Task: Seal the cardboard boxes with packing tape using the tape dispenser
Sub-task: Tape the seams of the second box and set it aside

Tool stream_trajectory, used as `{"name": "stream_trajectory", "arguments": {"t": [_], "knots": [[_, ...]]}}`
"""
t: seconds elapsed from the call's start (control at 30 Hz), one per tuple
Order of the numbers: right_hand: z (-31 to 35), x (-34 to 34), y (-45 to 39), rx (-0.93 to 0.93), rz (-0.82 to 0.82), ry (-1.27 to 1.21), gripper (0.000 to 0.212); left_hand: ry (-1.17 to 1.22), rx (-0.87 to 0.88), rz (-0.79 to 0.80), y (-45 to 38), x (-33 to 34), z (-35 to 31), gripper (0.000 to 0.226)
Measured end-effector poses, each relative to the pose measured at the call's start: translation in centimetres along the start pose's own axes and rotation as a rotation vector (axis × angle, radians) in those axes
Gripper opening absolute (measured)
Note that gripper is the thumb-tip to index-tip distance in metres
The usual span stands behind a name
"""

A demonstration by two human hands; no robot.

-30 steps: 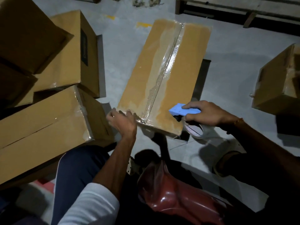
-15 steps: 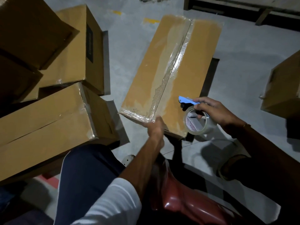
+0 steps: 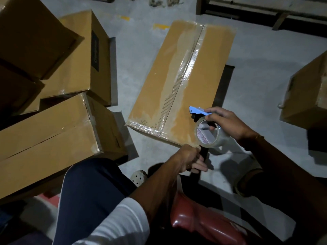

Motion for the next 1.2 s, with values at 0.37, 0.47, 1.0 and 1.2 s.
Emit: {"name": "stream_trajectory", "arguments": {"t": [0.37, 0.47, 1.0, 1.2], "knots": [[-3.0, -0.6, 0.6, 0.093, -0.098, -0.297, 0.031, -0.606, 0.483, -1.016, 6.3, -21.6, -15.7, 0.053], [-3.1, -0.3, 0.7, 0.074, -0.072, -0.377, 0.028, -0.396, 0.4, -0.761, 3.6, -24.0, -14.4, 0.061], [0.8, 17.3, 5.8, 0.025, 0.133, -0.58, 0.033, -0.939, 0.376, -0.647, 0.7, -26.0, -20.2, 0.08], [2.3, 12.8, 3.7, -0.043, 0.079, -0.571, 0.032, -1.144, 0.442, -0.622, -0.9, -17.7, -19.1, 0.077]]}}
Point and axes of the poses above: each hand's wrist, its own y-axis away from the middle knuckle, its own x-axis out of the palm, z = x × y, the point moved 10 cm from there along -y, towards the middle knuckle, and after that the axes turned 11 degrees about y, right-handed, at the moved point
